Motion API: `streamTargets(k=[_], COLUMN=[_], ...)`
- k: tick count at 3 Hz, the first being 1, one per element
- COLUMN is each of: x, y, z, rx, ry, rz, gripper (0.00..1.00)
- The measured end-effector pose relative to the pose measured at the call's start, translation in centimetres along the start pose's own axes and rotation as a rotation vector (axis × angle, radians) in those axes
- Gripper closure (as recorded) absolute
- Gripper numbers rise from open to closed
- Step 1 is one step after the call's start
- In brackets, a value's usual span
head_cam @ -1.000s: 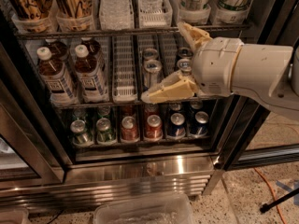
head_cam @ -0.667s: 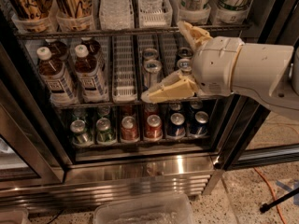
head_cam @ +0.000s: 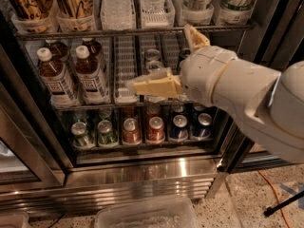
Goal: Pick water bottle from top shelf of fridge
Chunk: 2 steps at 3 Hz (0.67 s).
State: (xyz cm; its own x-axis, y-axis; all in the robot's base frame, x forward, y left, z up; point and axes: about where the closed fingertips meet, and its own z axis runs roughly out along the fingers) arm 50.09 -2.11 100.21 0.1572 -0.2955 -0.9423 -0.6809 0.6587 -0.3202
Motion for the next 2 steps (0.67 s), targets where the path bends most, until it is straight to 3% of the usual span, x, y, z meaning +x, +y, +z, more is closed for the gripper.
streamTargets(k=[1, 2], x=[-1.3, -2.9], y=[-0.2, 1.4], z=[0.8, 1.9], rx=[0.115, 0.11], ry=[-0.024, -0.039], rz=[0.092, 0.104], gripper=[0.0, 0.0])
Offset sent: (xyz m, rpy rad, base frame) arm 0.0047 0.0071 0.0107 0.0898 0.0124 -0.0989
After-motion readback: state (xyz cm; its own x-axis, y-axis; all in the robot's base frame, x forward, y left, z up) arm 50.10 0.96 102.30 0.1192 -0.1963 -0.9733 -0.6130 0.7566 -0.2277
